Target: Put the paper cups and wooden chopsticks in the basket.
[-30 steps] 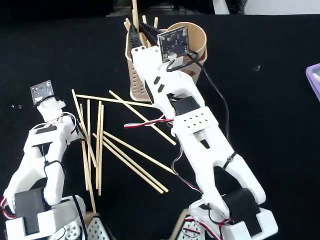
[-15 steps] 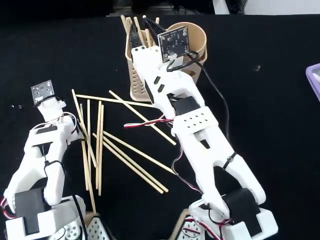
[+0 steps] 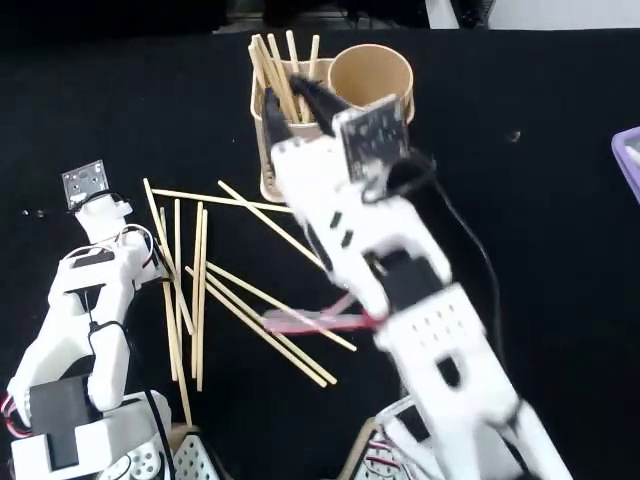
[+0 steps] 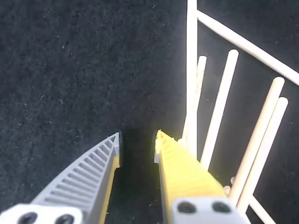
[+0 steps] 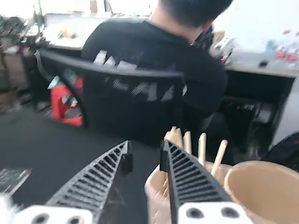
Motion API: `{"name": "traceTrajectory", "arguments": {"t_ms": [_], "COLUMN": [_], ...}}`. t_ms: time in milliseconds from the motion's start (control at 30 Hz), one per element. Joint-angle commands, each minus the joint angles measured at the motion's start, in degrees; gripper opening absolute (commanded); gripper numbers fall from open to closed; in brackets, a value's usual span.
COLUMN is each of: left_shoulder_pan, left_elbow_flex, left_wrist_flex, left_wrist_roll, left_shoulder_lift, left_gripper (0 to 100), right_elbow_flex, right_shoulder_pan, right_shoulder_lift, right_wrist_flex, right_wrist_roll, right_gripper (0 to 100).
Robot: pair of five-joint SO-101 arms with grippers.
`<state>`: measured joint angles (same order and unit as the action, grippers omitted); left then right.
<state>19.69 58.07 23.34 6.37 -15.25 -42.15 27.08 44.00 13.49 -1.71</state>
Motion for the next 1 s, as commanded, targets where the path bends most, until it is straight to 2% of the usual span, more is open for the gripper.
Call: {"name": "traceTrajectory", "arguments": {"t_ms": [0,200,400,567,967], "left_shoulder_pan": [-0.92,-0.92,-0.84,-0.66,-0.48], "left_elbow_flex": [-0.48,-0.48,-0.48,-0.48,-0.40], "left_wrist_flex": [-0.88,-1.05,-0.88,-0.79,-0.79], "left_wrist_roll": [0.09,0.09,0.09,0.09,0.09], "left_shoulder_lift": [-0.44,-0.44,-0.44,-0.44,-0.44], "left_gripper": [13,13,13,13,13], "right_elbow_flex": [-0.66,-0.84,-1.54,-7.25,-16.04], "right_shoulder_pan": [3.60,6.51,8.97,11.60,11.60], "right_shoulder_lift": [14.90,26.86,28.44,27.21,27.74], "right_wrist_flex": [16.62,35.96,45.36,46.15,45.36], "right_wrist_roll": [-0.53,-0.62,-6.07,-8.35,-8.62], "right_gripper": [11.3,11.3,11.3,11.3,11.3]}}
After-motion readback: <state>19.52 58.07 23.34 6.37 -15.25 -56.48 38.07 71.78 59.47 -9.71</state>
